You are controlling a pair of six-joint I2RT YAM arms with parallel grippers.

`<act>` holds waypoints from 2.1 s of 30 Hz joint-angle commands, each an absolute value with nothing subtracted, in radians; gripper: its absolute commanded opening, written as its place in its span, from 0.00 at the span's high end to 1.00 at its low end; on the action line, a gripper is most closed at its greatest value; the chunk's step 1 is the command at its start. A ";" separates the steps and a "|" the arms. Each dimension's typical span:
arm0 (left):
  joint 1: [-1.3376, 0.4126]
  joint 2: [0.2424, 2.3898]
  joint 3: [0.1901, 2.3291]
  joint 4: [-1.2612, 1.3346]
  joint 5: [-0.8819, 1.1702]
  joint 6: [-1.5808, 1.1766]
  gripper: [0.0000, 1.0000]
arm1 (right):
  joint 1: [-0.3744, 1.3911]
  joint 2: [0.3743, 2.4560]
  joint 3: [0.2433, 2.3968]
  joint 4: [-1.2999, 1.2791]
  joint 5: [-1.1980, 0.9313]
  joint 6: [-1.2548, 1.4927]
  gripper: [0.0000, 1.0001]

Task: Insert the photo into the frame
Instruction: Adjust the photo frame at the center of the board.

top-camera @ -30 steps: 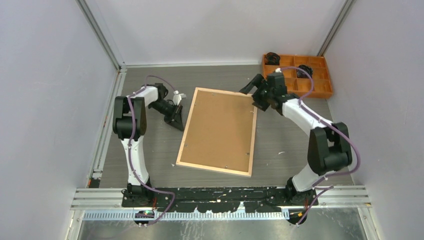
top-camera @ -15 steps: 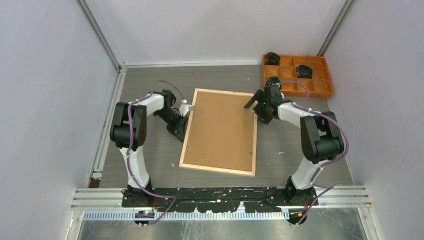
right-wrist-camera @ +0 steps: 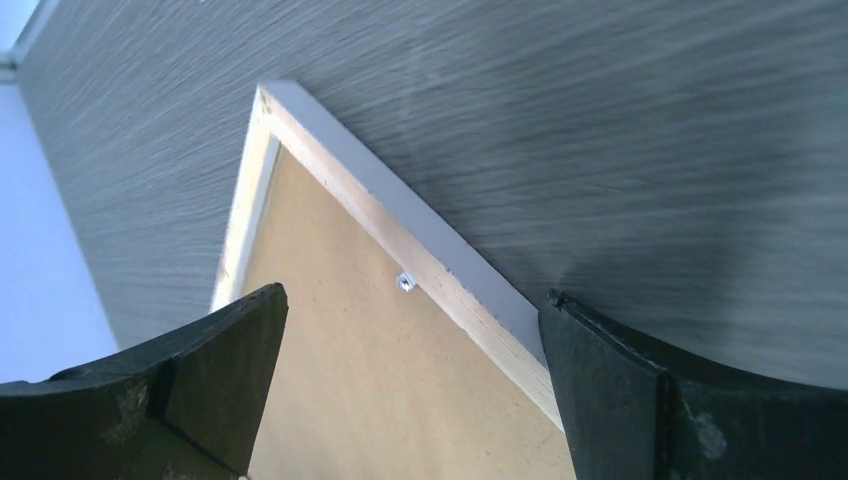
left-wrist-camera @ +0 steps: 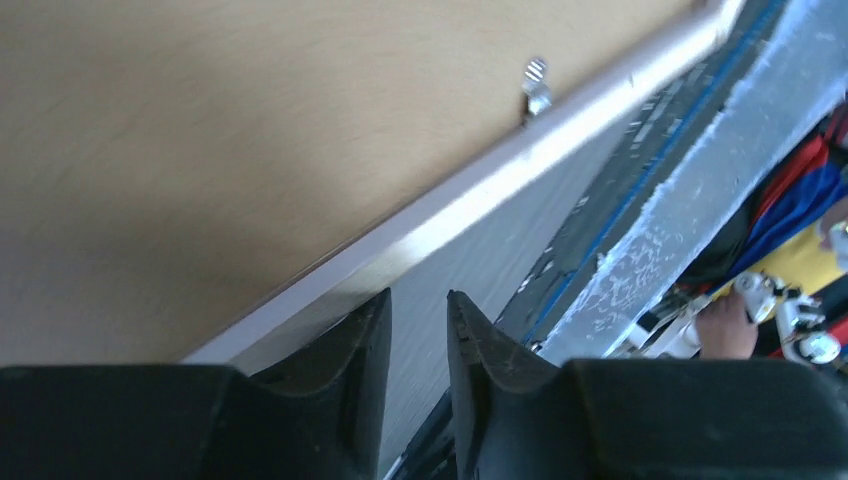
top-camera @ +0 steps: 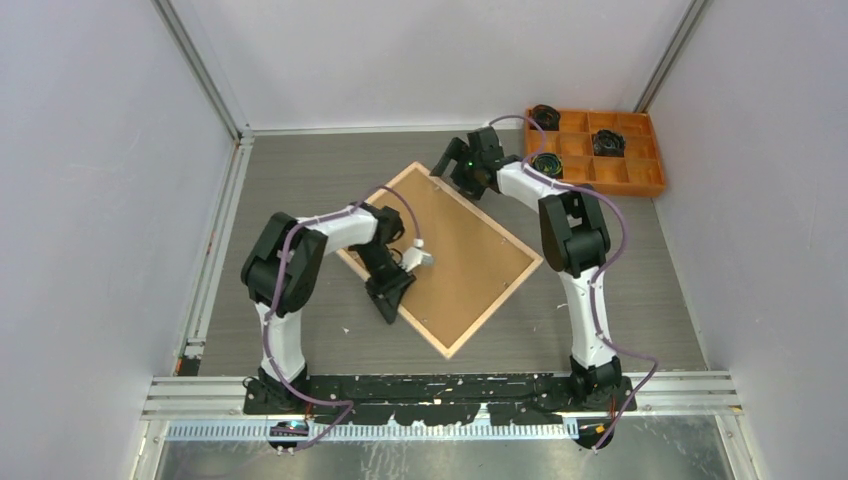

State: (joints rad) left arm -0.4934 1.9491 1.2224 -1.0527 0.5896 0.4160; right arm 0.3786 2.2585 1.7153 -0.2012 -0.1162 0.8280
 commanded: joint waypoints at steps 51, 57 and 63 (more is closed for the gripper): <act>-0.062 1.982 1.373 -1.037 0.562 0.583 0.67 | 0.061 1.445 0.735 -0.214 -0.277 0.828 0.00; -0.120 1.941 1.300 -1.055 0.603 0.604 0.68 | 0.018 1.548 0.841 -0.199 -0.289 0.816 0.00; -0.105 1.895 1.292 -1.090 0.614 0.627 0.68 | 0.017 1.557 0.943 -0.277 -0.196 0.804 0.00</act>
